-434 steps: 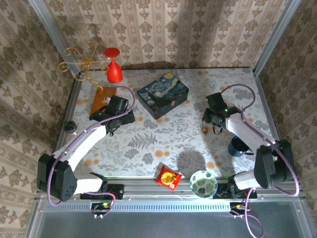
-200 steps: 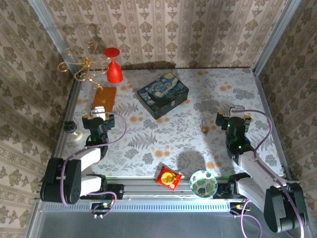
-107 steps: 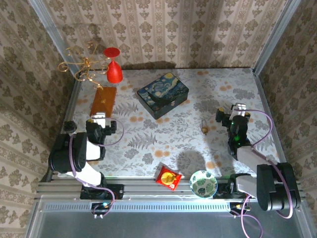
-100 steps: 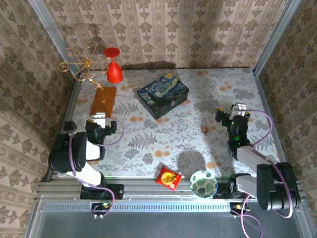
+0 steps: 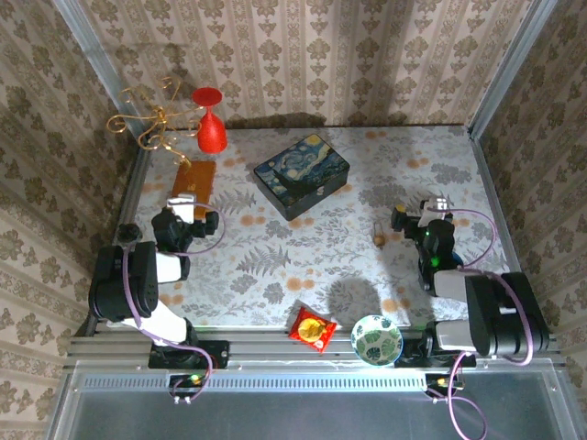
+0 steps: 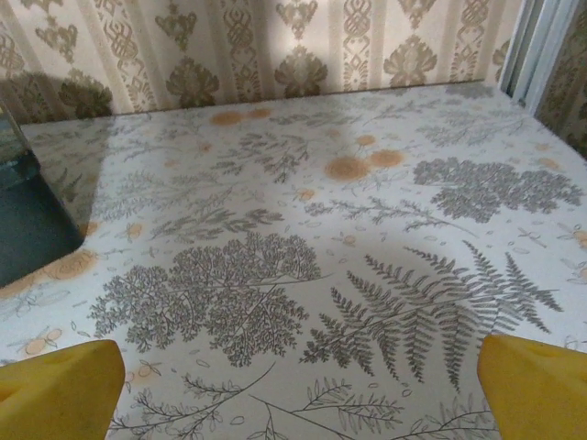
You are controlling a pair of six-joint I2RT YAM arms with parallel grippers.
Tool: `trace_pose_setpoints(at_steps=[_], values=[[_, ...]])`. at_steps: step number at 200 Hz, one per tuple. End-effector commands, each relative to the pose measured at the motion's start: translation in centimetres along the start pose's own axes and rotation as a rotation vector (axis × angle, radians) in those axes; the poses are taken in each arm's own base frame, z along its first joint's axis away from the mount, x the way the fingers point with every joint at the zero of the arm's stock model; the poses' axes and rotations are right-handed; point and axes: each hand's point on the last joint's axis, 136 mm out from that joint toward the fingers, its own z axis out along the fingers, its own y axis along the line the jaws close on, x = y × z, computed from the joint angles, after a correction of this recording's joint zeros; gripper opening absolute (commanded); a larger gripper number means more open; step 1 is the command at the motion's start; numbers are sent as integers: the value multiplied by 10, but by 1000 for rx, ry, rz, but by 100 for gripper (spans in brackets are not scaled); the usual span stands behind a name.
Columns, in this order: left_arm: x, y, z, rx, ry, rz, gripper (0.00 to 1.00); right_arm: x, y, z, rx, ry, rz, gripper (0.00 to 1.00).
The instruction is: Unlock the padlock with the key
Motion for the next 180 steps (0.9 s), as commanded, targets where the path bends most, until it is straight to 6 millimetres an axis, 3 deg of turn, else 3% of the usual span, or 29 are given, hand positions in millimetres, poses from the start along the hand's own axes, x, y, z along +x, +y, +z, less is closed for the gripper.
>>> trace_pose_setpoints(at_steps=[1, 88, 135, 180], values=[[-6, -5, 0, 23, -13, -4, 100, -6, 6, 5, -37, -63, -6, 100], [-7, -6, 0, 28, -13, 3, 100, 6, -8, 29, 67, 50, 16, 100], [-6, -8, 1, 31, -9, 8, 100, 10, 23, 39, -103, 115, -49, 100], [-7, -8, 1, 32, -10, 10, 100, 9, 33, 36, -192, 106, -56, 100]])
